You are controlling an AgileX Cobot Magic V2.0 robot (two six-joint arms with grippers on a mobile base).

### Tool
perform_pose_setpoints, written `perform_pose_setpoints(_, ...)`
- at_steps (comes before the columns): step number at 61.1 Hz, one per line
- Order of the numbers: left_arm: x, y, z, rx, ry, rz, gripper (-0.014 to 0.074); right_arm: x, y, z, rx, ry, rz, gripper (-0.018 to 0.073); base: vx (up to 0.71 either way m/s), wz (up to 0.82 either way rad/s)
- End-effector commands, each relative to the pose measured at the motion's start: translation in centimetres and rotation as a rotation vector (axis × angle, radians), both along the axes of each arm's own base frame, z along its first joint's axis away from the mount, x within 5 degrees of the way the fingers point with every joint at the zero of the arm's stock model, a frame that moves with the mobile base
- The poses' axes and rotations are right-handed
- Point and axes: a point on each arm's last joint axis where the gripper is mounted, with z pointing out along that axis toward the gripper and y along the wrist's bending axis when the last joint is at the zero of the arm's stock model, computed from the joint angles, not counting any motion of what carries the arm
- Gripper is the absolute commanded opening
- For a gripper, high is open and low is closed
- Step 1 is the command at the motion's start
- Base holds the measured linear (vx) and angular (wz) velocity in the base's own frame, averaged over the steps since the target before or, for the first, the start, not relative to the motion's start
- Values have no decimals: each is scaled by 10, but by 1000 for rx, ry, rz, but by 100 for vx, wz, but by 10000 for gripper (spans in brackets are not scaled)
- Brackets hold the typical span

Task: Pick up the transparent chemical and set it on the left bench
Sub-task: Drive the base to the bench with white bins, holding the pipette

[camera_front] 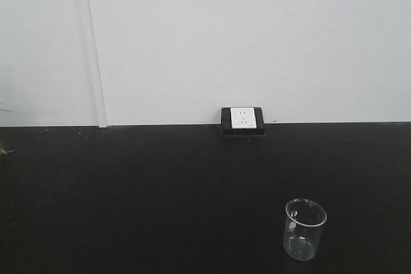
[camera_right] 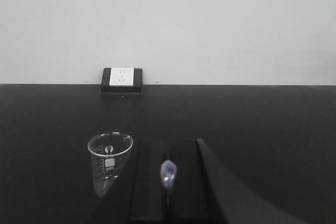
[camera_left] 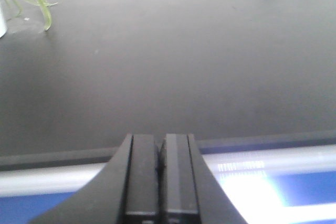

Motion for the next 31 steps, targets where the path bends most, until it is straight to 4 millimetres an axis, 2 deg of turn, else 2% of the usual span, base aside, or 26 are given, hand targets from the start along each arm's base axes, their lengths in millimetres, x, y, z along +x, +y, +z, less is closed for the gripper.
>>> perform_pose_setpoints(1,-1,0,3,-14,-81,-1,-4,0,2,16,-13,-91,23,-3,-23,5)
perform_pose_setpoints(31,-1,0,3,-14,-81,-1,-4,0,2,16,-13,-91,23,-3,-32,7)
